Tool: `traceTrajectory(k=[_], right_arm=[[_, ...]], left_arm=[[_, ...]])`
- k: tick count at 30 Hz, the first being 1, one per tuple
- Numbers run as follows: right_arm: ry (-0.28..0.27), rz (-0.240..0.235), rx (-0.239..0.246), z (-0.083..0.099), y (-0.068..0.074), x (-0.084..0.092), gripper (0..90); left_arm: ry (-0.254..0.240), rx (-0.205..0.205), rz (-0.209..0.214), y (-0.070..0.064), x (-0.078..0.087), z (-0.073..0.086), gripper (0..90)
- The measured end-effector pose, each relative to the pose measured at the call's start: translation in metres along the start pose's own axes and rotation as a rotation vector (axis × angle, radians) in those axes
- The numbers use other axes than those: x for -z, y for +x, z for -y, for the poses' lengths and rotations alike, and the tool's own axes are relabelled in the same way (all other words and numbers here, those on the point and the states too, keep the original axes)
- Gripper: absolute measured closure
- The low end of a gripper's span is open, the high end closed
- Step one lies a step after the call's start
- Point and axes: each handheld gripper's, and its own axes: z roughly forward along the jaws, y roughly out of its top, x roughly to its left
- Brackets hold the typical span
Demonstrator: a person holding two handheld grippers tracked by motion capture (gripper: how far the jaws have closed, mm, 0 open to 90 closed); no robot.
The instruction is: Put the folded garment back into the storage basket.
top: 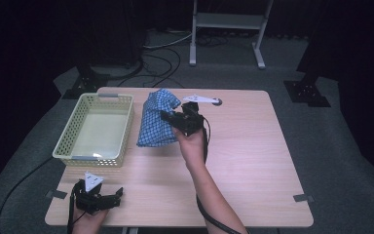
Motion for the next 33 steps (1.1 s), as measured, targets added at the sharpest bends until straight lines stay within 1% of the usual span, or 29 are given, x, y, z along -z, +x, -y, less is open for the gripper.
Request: traceTrajectory(k=[6, 14, 21, 30, 33], right_arm=[[-0.002, -0.031, -0.002, 0.001, 0.012, -0.016, 74.8], [0.004, -0.054, 0.018, -0.001, 0.031, -0.036, 74.8], [-0.006, -0.077, 0.015, -0.001, 0.044, -0.053, 74.8], [-0.003, -0.114, 0.036, -0.002, 0.067, -0.084, 74.7], [-0.002, -0.126, 0.030, 0.000, 0.075, -0.097, 74.7]], left_arm=[[0.000, 0.000, 0.000, 0.000, 0.000, 0.000, 0.0], [0.000, 0.000, 0.000, 0.000, 0.000, 0.000, 0.0], [0.000, -0.001, 0.000, 0.000, 0.000, 0.000, 0.0], [-0.002, -0.002, 0.000, 0.000, 0.000, 0.000, 0.0], [-0.002, -0.003, 0.001, 0.000, 0.000, 0.000, 0.0]])
